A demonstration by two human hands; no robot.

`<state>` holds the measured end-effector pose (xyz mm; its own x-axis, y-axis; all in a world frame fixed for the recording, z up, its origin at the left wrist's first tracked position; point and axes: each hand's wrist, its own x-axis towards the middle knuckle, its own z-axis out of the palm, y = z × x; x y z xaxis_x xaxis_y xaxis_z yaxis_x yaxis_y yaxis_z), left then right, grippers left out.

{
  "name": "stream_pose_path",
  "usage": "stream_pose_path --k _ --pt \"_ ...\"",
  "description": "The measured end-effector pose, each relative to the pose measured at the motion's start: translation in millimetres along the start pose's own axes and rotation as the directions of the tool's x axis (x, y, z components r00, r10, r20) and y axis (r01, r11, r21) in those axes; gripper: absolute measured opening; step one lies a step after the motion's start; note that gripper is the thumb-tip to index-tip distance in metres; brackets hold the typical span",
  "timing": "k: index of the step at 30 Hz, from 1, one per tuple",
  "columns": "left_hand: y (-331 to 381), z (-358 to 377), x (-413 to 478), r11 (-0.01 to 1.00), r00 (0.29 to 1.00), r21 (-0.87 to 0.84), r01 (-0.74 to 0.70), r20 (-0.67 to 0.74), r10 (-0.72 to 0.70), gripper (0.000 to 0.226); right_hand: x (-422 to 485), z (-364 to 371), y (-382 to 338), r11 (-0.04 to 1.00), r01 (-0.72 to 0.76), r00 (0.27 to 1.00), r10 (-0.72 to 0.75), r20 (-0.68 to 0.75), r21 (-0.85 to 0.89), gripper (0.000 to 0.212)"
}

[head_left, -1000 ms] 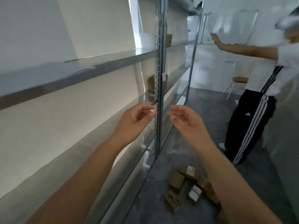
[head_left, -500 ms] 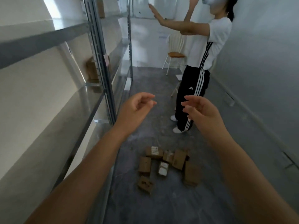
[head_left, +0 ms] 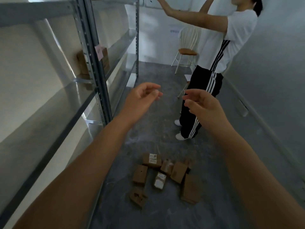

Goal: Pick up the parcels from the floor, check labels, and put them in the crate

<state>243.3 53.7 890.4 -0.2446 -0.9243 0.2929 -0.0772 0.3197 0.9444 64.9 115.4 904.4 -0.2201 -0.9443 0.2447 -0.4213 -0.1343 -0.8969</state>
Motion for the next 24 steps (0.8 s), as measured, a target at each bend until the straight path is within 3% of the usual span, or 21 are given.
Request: stream_pose_path --k 9,17,24 --pt "-88 -27 56 0.976 0.984 0.126 0.177 -0.012 -0.177 0.015 77 62 80 0.985 -0.169 0.981 0.163 0.106 0.043 0.025" --pt "-175 -48 126 0.947 0.947 0.055 0.317 0.031 -0.319 0.019 141 132 131 0.957 -0.287 0.954 0.282 0.098 0.034 0.027" --pt "-281 -26 137 0.846 0.845 -0.02 0.534 0.046 -0.532 0.014 175 168 221 0.883 -0.467 0.881 0.461 0.111 0.042 0.032"
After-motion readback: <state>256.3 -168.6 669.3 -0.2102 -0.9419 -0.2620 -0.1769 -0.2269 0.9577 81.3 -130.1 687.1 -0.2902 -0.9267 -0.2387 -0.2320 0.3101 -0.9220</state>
